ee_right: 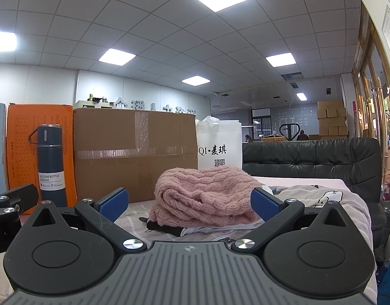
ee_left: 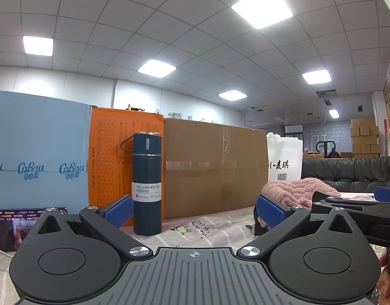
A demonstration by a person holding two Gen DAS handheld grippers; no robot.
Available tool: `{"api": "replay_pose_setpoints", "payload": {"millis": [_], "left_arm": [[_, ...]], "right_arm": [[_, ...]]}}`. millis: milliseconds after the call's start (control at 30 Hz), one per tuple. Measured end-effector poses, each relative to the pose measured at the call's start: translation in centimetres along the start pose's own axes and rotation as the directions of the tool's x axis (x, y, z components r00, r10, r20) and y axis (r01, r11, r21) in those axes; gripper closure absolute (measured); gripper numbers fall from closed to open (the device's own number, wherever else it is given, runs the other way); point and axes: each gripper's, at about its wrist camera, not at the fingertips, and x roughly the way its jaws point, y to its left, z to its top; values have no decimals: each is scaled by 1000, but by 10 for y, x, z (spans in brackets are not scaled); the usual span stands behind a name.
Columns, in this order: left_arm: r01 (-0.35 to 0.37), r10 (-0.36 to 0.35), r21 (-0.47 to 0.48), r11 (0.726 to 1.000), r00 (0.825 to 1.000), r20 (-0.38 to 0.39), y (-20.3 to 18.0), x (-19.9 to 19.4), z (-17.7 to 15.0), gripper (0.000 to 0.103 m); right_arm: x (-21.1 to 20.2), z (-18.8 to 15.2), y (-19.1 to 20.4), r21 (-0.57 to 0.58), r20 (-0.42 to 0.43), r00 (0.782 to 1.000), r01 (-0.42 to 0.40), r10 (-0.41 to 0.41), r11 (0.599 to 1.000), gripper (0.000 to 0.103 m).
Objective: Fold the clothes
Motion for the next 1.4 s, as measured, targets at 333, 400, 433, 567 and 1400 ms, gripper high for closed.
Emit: {"api": "replay_pose_setpoints", "payload": {"millis": [333, 400, 433, 567, 1400], "left_arm": [[-9, 8, 12, 1000, 999, 52, 0, -6, -2, 0], [-20, 19, 9, 1000, 994, 104, -2, -12, -2, 0], [-29, 27, 14, 999, 992, 123, -4, -15, -2, 0], [-61, 55, 27, 998, 983, 176, -9, -22, -1, 0], [-231, 196, 125, 965, 950, 241, 14, -113, 40, 0]], "right_arm": [[-7, 2, -8, 62, 43, 999, -21, 18, 998, 0], [-10, 2, -12, 90, 58, 998, -29, 24, 996, 0], [-11, 2, -13, 100, 62, 998, -34, 28, 994, 0], [-15, 3, -18, 139, 81, 996, -55, 44, 989, 0], [-102, 27, -20, 195, 325, 891, -392, 318, 899, 0]]}}
